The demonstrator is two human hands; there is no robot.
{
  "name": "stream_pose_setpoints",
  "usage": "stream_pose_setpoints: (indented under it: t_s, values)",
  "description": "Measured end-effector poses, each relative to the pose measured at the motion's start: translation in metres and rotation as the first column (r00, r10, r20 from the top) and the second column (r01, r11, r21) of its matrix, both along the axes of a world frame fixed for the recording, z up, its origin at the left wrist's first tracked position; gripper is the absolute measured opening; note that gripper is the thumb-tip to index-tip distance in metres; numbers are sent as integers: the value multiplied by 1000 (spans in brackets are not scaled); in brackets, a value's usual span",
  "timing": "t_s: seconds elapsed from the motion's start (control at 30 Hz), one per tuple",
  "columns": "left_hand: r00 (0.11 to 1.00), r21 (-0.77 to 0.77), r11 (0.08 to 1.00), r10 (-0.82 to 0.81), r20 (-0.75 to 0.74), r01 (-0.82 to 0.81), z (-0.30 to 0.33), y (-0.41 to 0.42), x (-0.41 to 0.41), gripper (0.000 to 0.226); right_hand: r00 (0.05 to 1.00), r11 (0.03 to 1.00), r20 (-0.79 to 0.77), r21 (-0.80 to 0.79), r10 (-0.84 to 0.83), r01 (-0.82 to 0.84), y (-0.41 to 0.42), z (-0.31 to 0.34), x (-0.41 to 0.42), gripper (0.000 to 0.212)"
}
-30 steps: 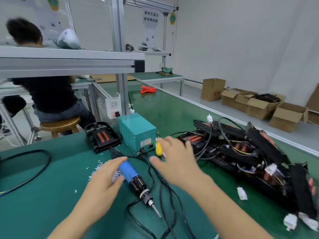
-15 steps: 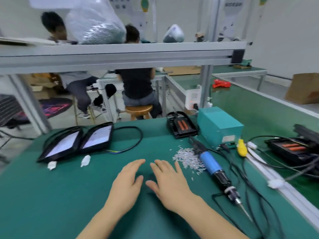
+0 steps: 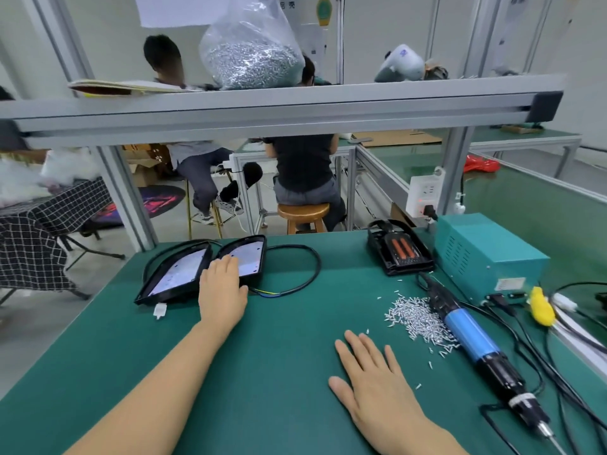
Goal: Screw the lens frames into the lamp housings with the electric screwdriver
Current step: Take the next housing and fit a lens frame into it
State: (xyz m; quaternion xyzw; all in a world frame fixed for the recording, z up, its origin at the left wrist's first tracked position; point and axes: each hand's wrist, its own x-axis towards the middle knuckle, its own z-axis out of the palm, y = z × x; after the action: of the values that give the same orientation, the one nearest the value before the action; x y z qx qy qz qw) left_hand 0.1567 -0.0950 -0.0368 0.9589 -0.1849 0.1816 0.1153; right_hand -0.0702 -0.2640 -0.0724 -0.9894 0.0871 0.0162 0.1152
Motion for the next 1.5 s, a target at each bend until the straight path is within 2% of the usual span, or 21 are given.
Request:
stream_pose_setpoints:
  t_s: [0.1,0.2,0.33,0.47,0.57,0.7,0.77,0.8,0.87,0.9,0.97,1.0,1.07,1.1,1.13,1.2,1.3,1.4,1.43,1.5]
  values:
    - [998,86,995,-56,-3,56,-4,-5,12,43,1000,1000,5,-24,-6,7,0,1,1,62]
    - [999,37,998,-52,1,52,-5,-8,14,38,993,992,121,-126,6,9,2,3,-1,68]
    - [996,-14,998,-52,71,53,-2,-6,10,35,973,980,231,-196,11,35,8,8,-3,55]
    - [992,-168,981,-87,87,101,8,-3,-9,32,999,998,44,-54,-21,24,5,10,-2,62]
    - [977,-212,960,-155,145,183,20,-3,-39,32,1000,1000,-8,-12,-9,9,-1,3,2,62]
    - [928,-211,920,-278,246,331,32,3,-94,36,1000,998,4,58,2,-2,-3,4,5,60]
    - [906,-187,907,-318,281,377,28,6,-118,36,996,993,89,117,-10,-1,-6,9,10,54]
    - [895,-158,908,-332,297,389,24,6,-128,35,989,977,148,211,-29,-3,-8,13,15,48]
    - [876,-76,920,-337,344,384,15,5,-144,26,963,889,236,457,-130,7,-10,23,22,32]
    - [873,-46,924,-342,349,380,11,3,-152,22,955,811,221,584,-200,35,-10,29,24,30]
    - [884,-21,928,-349,310,373,6,0,-166,31,946,601,116,793,-303,96,-8,39,27,31]
    - [891,-16,930,-345,295,366,4,-2,-171,32,941,457,48,882,-336,119,-7,41,29,29]
    - [902,9,936,-342,263,352,0,-8,-182,24,934,147,-71,980,-351,130,-3,47,32,24]
    - [911,33,939,-341,234,343,-1,-11,-186,31,932,52,-100,991,-348,126,-1,47,33,22]
    - [917,71,939,-344,200,336,-3,-16,-190,42,933,13,-114,992,-341,126,2,48,34,21]
    - [930,107,943,-329,162,315,-3,-26,-199,49,944,106,-105,984,-312,144,6,46,35,21]
    - [924,70,933,-360,131,354,-6,-38,-207,47,954,336,-69,927,-291,169,8,47,35,6]
    - [892,-5,896,-442,100,444,-5,-38,-208,37,947,549,-25,810,-319,207,6,49,37,14]
    - [879,-23,881,-468,89,472,-5,-34,-207,31,945,586,-11,782,-328,213,5,48,38,14]
    - [854,-108,847,-520,29,520,-5,-22,-200,37,933,627,21,746,-359,224,1,47,39,16]
